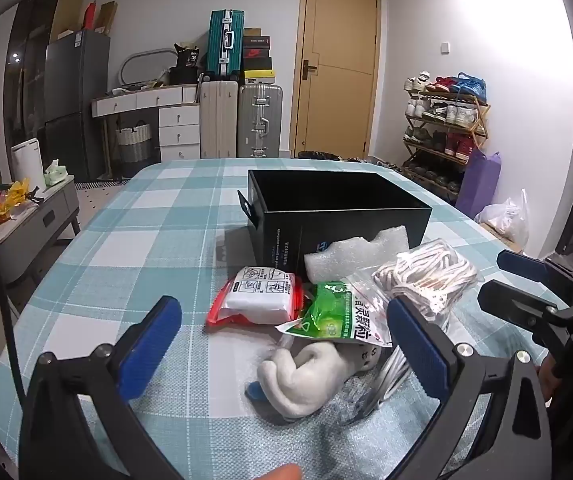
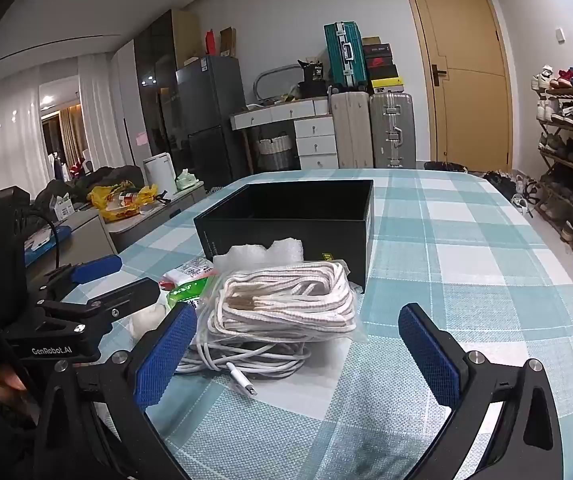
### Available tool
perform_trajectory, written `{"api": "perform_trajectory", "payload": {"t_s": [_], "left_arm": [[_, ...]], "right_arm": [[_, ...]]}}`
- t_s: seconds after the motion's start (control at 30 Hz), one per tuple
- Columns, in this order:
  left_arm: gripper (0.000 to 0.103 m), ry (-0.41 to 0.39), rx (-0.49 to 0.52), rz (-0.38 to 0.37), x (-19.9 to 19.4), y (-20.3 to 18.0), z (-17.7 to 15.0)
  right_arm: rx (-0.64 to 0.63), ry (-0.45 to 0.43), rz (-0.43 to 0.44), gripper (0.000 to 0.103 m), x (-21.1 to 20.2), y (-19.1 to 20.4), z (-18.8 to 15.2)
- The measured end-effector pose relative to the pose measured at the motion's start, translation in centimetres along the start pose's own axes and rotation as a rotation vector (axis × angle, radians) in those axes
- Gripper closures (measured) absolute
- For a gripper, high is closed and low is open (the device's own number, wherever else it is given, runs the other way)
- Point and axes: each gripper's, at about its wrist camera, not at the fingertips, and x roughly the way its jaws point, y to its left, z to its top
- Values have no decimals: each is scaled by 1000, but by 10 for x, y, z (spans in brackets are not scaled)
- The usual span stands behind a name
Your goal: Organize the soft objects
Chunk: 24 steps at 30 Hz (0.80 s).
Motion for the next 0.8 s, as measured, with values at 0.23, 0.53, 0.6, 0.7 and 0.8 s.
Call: {"api": "perform_trajectory", "payload": {"t_s": [0.23,0.53,0.6,0.7,0.8], "left_arm": [[0,-2,-18,-3,-1,5,1],[0,6,-16,0,3,0,3],[0,8,-15,1,3,0,3],[0,8,-15,-2,3,0,4],[0,8,-13,1,3,1,2]], "right_arm": [[1,-4,-1,0,-3,-2,0],[2,6,-3,0,0,-1,0],[2,5,-2,0,0,-1,0],[3,6,-3,0,0,-1,0],[4,6,-4,0,2,-2,-1]]}}
